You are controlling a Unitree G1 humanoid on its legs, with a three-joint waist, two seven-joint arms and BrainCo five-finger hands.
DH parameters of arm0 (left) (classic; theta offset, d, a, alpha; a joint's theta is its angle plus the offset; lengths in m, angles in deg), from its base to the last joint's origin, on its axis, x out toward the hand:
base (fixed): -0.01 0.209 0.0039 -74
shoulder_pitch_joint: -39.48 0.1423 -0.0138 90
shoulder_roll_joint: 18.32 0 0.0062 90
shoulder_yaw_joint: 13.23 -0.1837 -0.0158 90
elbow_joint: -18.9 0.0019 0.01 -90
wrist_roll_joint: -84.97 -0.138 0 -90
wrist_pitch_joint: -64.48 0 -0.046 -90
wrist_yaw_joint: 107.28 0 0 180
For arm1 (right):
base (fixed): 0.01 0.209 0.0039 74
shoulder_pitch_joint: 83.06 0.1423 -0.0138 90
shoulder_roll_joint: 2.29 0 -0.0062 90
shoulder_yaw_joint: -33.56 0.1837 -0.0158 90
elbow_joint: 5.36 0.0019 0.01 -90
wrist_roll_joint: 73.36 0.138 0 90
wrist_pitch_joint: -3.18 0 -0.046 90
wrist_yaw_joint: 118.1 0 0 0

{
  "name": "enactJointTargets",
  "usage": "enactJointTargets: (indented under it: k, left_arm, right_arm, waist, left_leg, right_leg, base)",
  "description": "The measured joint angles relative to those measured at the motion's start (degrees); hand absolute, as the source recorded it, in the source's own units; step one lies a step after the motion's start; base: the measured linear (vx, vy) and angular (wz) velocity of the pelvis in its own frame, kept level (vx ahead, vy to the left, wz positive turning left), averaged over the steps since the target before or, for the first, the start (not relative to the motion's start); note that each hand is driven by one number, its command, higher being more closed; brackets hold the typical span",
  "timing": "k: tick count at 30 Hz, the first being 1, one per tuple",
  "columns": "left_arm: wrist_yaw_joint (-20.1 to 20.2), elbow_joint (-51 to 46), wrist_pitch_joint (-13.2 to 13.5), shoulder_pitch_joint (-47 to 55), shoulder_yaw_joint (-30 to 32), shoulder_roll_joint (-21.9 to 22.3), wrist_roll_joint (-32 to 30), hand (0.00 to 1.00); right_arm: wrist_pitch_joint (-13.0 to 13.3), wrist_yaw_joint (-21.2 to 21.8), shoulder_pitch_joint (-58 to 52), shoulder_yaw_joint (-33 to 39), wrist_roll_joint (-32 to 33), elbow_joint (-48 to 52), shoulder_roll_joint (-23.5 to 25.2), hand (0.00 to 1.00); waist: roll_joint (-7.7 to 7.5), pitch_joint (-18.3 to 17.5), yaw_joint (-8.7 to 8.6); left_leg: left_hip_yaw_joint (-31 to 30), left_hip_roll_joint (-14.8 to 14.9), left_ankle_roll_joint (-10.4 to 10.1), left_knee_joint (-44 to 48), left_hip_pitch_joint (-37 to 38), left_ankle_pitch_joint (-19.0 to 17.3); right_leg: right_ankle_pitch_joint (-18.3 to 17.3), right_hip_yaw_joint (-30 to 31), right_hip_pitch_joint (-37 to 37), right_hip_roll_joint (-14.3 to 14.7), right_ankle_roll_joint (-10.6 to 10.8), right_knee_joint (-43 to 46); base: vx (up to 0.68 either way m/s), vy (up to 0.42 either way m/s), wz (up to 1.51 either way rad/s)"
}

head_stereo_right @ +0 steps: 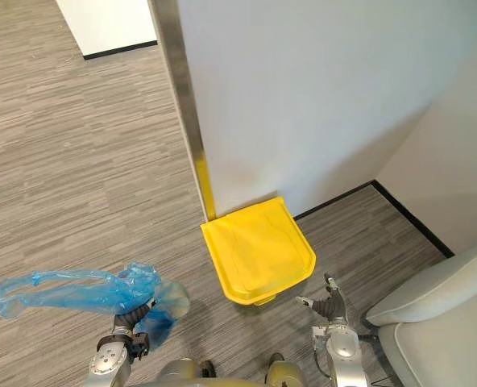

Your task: Gather rubbish on tea table into small bin, then transfer packed bag to large trash can.

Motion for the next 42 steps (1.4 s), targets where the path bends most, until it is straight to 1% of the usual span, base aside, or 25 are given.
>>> enactJointTargets:
  k: [4, 8, 14, 17, 19, 20, 21, 23, 24, 25, 26, 27, 28, 29, 30, 31, 32, 33, 34, 35, 36, 37, 39, 40, 42]
  left_arm:
    - [0.1, 0.0, 0.0, 0.0, -0.4, 1.4, 0.0, 1.00]
    - [0.1, 0.1, 0.0, 0.0, -0.6, 1.3, -0.5, 1.00]
    - [-0.1, 0.2, -0.1, 0.0, -0.6, 0.9, -1.0, 1.00]
    - [-0.6, -0.1, -0.2, 0.2, -0.7, 0.4, -1.0, 1.00]
    - [-1.2, -0.5, -0.4, 0.9, -1.3, -1.3, -1.1, 1.00]
    - [-1.3, -1.4, -0.5, 1.7, -1.7, -2.0, -1.1, 1.00]
    - [-1.4, -1.6, -0.6, 2.1, -1.8, -2.3, -1.1, 1.00]
    - [-1.5, -2.4, -0.8, 2.0, -2.1, -3.5, -1.2, 1.00]
    - [-1.5, -2.4, -0.8, 1.5, -2.4, -3.7, -1.2, 1.00]
    - [-1.5, -2.3, -0.8, 0.5, -2.9, -4.0, -1.2, 1.00]
    - [-1.5, -2.2, -0.7, -1.1, -3.3, -4.5, -1.2, 1.00]
    - [-1.5, -2.1, -0.7, -2.0, -3.3, -4.9, -1.2, 1.00]
    - [-1.6, -1.5, -0.7, -2.9, -3.4, -4.6, -1.3, 1.00]
    - [-1.8, -0.6, -0.7, -3.3, -3.4, -3.9, -1.3, 1.00]
    - [-2.4, 0.5, -0.7, -4.0, -3.9, -3.0, -1.7, 1.00]
    - [-2.4, 0.5, -0.7, -4.8, -4.4, -3.5, -2.0, 1.00]
    - [-2.4, 0.5, -0.7, -5.6, -4.5, -3.7, -2.2, 1.00]
    - [-2.5, 0.5, -0.7, -7.0, -4.5, -3.8, -2.2, 1.00]
    - [-2.7, 0.2, -0.6, -7.6, -4.5, -3.4, -2.3, 1.00]
    - [-2.8, 0.0, -0.4, -7.6, -4.4, -3.3, -2.3, 1.00]
    - [-2.9, 0.0, -0.4, -7.9, -4.5, -3.4, -2.2, 1.00]
    - [-2.8, 0.0, -0.5, -8.7, -4.7, -3.1, -2.2, 1.00]
    - [-2.7, 0.0, -0.5, -9.2, -5.9, -1.4, -2.2, 1.00]
    - [-2.6, 0.0, -0.4, -9.2, -6.4, -0.6, -2.2, 1.00]
    - [-2.4, 0.1, -0.4, -9.0, -6.8, -0.8, -2.3, 1.00]
  right_arm:
    - [0.0, -0.3, -1.7, 2.5, 0.0, 0.0, 0.0, 0.00]
    - [0.0, -0.7, -2.7, 2.9, 0.1, -1.3, 0.2, 0.00]
    - [-0.1, -1.2, -2.5, 2.8, 0.1, -2.3, 1.0, 0.00]
    - [-0.2, -1.3, -2.2, 2.7, 0.2, -2.2, 0.9, 0.00]
    - [-0.3, -1.3, -1.8, 2.4, 0.6, -2.2, 1.0, 0.00]
    - [-0.3, -1.3, -1.5, 2.4, 0.7, -2.0, 1.1, 0.00]
    - [-0.3, -1.4, -1.1, 2.4, 0.7, -2.0, 1.1, 0.00]
    - [-0.6, -1.4, -1.5, 2.5, 0.7, -0.2, 1.2, 0.00]
    - [-0.7, -1.5, -1.4, 2.5, 0.7, 0.5, 1.1, 0.00]
    - [-0.7, -1.6, -1.3, 2.7, 0.7, 0.7, 1.0, 0.00]
    - [-0.8, -2.2, -1.4, 2.8, 0.8, 0.5, 0.9, 0.00]
    - [-0.8, -2.4, -1.3, 2.8, 1.1, 0.4, 0.7, 0.00]
    - [-1.0, -2.5, -1.3, 2.8, 1.2, -0.2, 0.1, 0.00]
    - [-1.2, -2.5, -0.9, 2.8, 1.2, -0.7, -0.7, 0.00]
    - [-1.4, -2.5, 0.1, 2.9, 1.2, -0.8, -2.3, 0.00]
    - [-1.4, -2.5, 0.4, 3.5, 1.3, 0.0, -2.4, 0.00]
    - [-1.3, -2.4, 0.3, 3.9, 1.4, 0.4, -2.4, 0.00]
    - [-1.4, -2.4, -0.9, 5.3, 2.5, 1.0, -1.9, 0.00]
    - [-1.8, -2.4, -2.1, 5.8, 2.9, 1.8, -1.7, 0.00]
    - [-1.9, -2.4, -2.2, 5.8, 3.3, 2.2, -1.4, 0.00]
    - [-1.8, -2.4, -0.9, 5.9, 4.1, 3.0, -0.2, 0.00]
    - [-1.8, -2.4, 0.0, 6.1, 4.6, 3.5, 0.8, 0.00]
    - [-1.6, -2.4, 0.7, 6.1, 4.7, 4.0, 2.0, 0.00]
    - [-1.4, -2.4, 1.0, 6.1, 5.0, 3.9, 2.5, 0.00]
    - [-1.2, -2.3, 1.5, 5.3, 5.0, 2.8, 2.9, 0.00]
  waist:
    - [-0.33, -1.0, -0.18]
    - [-0.47, -1.5, -0.25]
    - [-0.46, -1.4, -0.10]
    - [-0.90, -1.0, -0.05]
    - [-2.18, -0.2, 0.15]
    - [-3.03, 0.6, 0.12]
    - [-2.74, 1.4, 0.32]
    - [-2.23, 2.2, 0.10]
    - [-1.98, 2.6, -0.06]
    - [-2.11, 2.9, -0.32]
    - [-2.87, 3.9, -0.28]
    - [-3.52, 4.8, -0.23]
    - [-3.88, 5.5, -0.08]
    - [-3.23, 5.7, 0.18]
    - [-1.06, 6.8, 0.15]
    - [-0.09, 8.3, -0.32]
    - [0.17, 9.0, -0.49]
    - [0.10, 9.1, -0.54]
    - [0.15, 9.0, -0.19]
    - [0.31, 9.0, -0.25]
    - [0.46, 9.0, -0.15]
    - [0.45, 8.9, -0.28]
    - [0.57, 8.9, -0.37]
    - [0.66, 8.8, -0.39]
    - [0.36, 8.7, -0.56]
  left_leg:
    - [1.5, 0.0, -0.1, -1.9, 2.1, 0.1]
    - [2.6, -0.3, -0.1, -1.8, 2.9, 0.1]
    - [1.3, 0.6, -0.2, 2.0, -0.4, -1.5]
    - [0.1, 1.5, -0.6, 7.3, -3.7, -4.8]
    - [0.1, 0.6, -0.1, 8.6, -3.2, -6.4]
    - [0.0, -0.2, 0.7, 8.5, -1.8, -6.9]
    - [0.0, 0.0, 1.3, 8.7, -0.6, -7.3]
    - [-0.7, 0.8, 2.3, 9.4, 1.0, -8.0]
    - [-1.6, 1.1, 2.2, 10.0, 1.1, -8.6]
    - [-3.2, 1.2, 2.1, 10.7, 1.2, -9.3]
    - [-4.6, 0.8, 1.5, 11.8, 1.6, -10.3]
    - [-5.7, 0.4, 1.1, 13.1, 1.7, -11.5]
    - [-7.4, -0.2, 0.6, 15.3, 1.7, -13.5]
    - [-8.4, 0.2, 0.2, 16.4, 1.8, -14.7]
    - [-12.9, 1.0, -0.8, 17.9, 1.9, -16.5]
    - [-16.4, 1.0, -1.6, 18.4, 1.7, -17.2]
    - [-18.4, 1.0, -1.9, 18.7, 1.4, -17.6]
    - [-22.0, 0.9, -2.9, 19.1, 0.5, -18.4]
    - [-24.1, 1.5, -4.0, 19.1, 0.4, -18.8]
    - [-24.9, 2.2, -4.3, 19.1, 0.0, -18.8]
    - [-25.6, 4.0, -5.7, 19.6, -1.4, -18.0]
    - [-24.7, 5.4, -6.3, 20.6, -3.0, -16.6]
    - [-21.2, 7.9, -6.5, 20.6, -4.1, -14.8]
    - [-19.4, 8.9, -7.3, 19.3, -4.2, -14.2]
    - [-19.6, 8.9, -9.2, 14.6, -4.3, -13.2]
  right_leg:
    - [1.6, 1.4, 1.7, 0.1, 0.2, -3.2]
    - [3.3, 2.6, 2.5, 0.1, 0.5, -5.2]
    - [3.7, 1.5, 1.0, 0.2, 0.7, -5.3]
    - [-0.7, 0.8, -3.2, 0.1, 0.6, 2.2]
    - [-3.7, 0.6, -5.5, -1.5, 0.3, 9.4]
    - [-4.2, -1.4, -7.3, -3.4, 0.4, 15.8]
    - [-4.7, -3.0, -9.6, -3.8, -0.7, 21.6]
    - [-6.5, -4.9, -13.4, -3.2, -1.3, 23.1]
    - [-6.1, -5.1, -14.6, -2.6, -0.9, 21.2]
    - [-3.9, -5.1, -15.5, -2.0, 0.9, 14.3]
    - [0.2, -5.5, -15.7, -2.0, 2.8, 5.8]
    - [1.7, -5.4, -15.9, -2.3, 3.3, 2.4]
    - [1.5, -6.0, -15.2, -3.4, 3.2, 2.4]
    - [3.7, -5.7, -14.9, -3.0, 3.3, 3.0]
    - [0.9, -2.6, -15.4, -0.4, 5.7, 7.7]
    - [-2.9, 1.6, -16.7, 2.5, 6.1, 12.5]
    - [-5.3, 3.7, -17.7, 4.0, 5.4, 15.7]
    - [-8.7, 4.2, -19.7, 4.9, 3.5, 21.8]
    - [-9.7, 1.8, -20.2, 4.3, 2.7, 24.3]
    - [-10.1, 0.2, -20.5, 4.1, 2.4, 24.9]
    - [-11.0, -2.1, -21.1, 4.5, 1.1, 26.0]
    - [-11.5, -3.7, -21.2, 4.6, 0.1, 26.1]
    - [-11.7, -5.6, -20.4, 4.6, -0.3, 25.2]
    - [-11.4, -6.6, -20.0, 4.5, -0.8, 24.0]
    - [-10.5, -8.2, -19.8, 3.9, -2.0, 21.0]
  base:
    - [0.03, 0.013, -0.23]
    - [-0.04, 0.048, -0.24]
    - [-0.11, -0.002, 0.00]
    - [-0.10, -0.002, 0.08]
    - [-0.03, 0.014, 0.04]
    - [0.01, 0.022, -0.09]
    - [0.02, 0.014, -0.12]
    - [0.08, -0.019, 0.03]
    - [0.16, -0.069, 0.35]
    - [0.20, -0.095, 0.60]
    - [0.19, -0.099, 0.73]
    - [0.22, -0.141, 0.77]
    - [0.20, -0.141, 0.53]
    - [0.29, -0.160, 0.56]
    - [0.31, -0.160, 0.65]
    - [0.29, -0.167, 0.85]
    - [0.27, -0.215, 1.25]
    - [0.30, -0.245, 1.23]
    - [0.31, -0.251, 1.12]
    - [0.36, -0.316, 0.70]
    - [0.26, -0.266, 0.57]
    - [0.22, -0.265, 0.53]
    - [0.09, -0.182, 0.51]
    - [0.01, -0.176, 0.53]
    - [-0.10, -0.107, 0.46]
